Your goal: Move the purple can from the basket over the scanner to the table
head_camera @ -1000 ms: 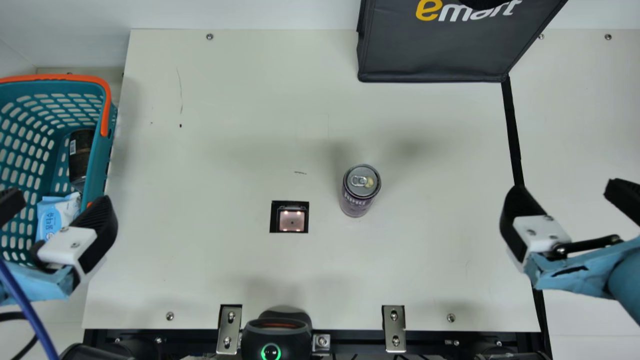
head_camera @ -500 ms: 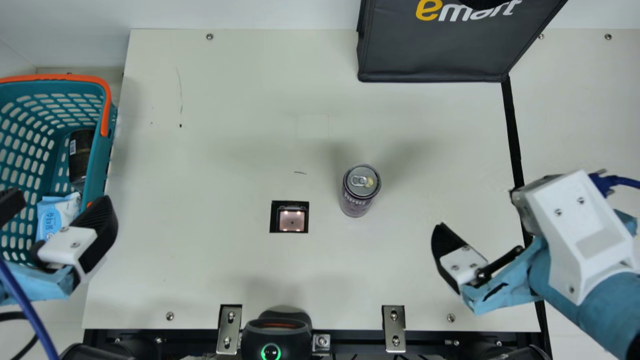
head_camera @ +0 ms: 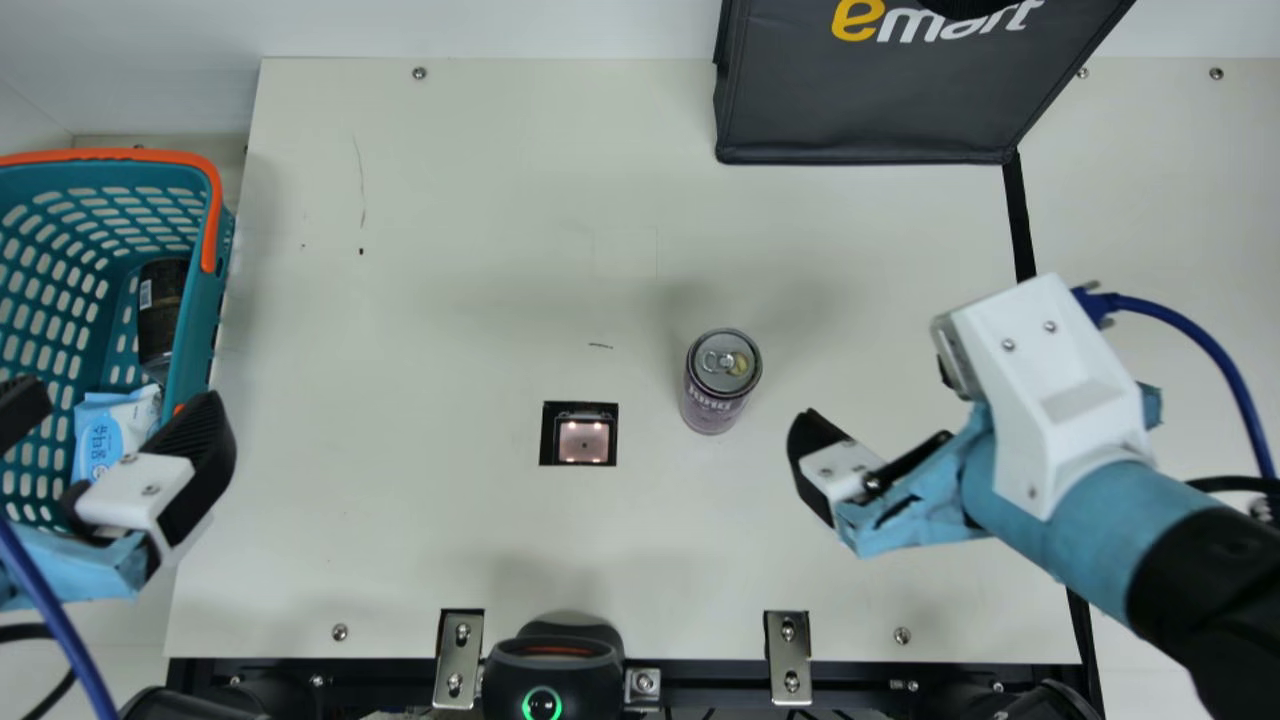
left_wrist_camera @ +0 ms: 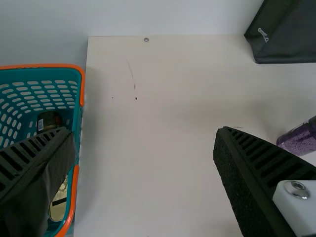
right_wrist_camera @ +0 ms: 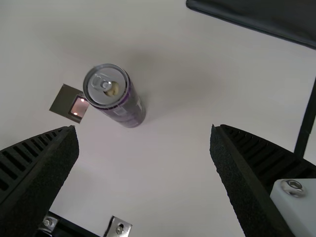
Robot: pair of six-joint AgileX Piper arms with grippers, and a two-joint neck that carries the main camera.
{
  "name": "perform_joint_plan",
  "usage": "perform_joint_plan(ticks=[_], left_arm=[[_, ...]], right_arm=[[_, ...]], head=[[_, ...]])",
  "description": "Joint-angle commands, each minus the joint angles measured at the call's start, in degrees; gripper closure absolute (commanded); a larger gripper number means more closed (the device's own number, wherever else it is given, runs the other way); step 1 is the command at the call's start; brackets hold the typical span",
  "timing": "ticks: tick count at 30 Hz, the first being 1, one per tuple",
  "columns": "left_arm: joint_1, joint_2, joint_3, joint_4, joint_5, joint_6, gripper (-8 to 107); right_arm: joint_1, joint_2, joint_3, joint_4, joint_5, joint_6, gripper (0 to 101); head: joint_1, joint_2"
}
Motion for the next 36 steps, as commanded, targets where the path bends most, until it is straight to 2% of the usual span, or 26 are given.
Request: perform_joint_plan(ticks=[1, 8, 17, 25, 36], left_arm=[[0.0, 0.0, 0.0, 0.0, 0.0, 0.0, 9], [0.0, 0.0, 0.0, 0.0, 0.0, 0.0, 9], [0.0, 0.0, 0.0, 0.0, 0.0, 0.0, 9], [0.0, 0.0, 0.0, 0.0, 0.0, 0.0, 9], [0.0, 0.0, 0.0, 0.0, 0.0, 0.0, 9]], right_arm=[[4.3, 1.6, 0.1, -2.8, -1.3, 7.7, 6], [13.0, 6.4, -0.1, -9.2, -3.7, 20.0, 6], [20.3, 11.4, 1.4, -14.9, -6.2, 29.9, 6], [22.7, 14.9, 4.1, -18.2, -9.7, 33.5, 6], [20.3, 18.5, 7.1, -19.9, -15.4, 32.8, 6]], head=[[-1.7, 0.1], [-1.7, 0.1], [-1.7, 0.1], [-1.7, 0.1], [-1.7, 0.1]])
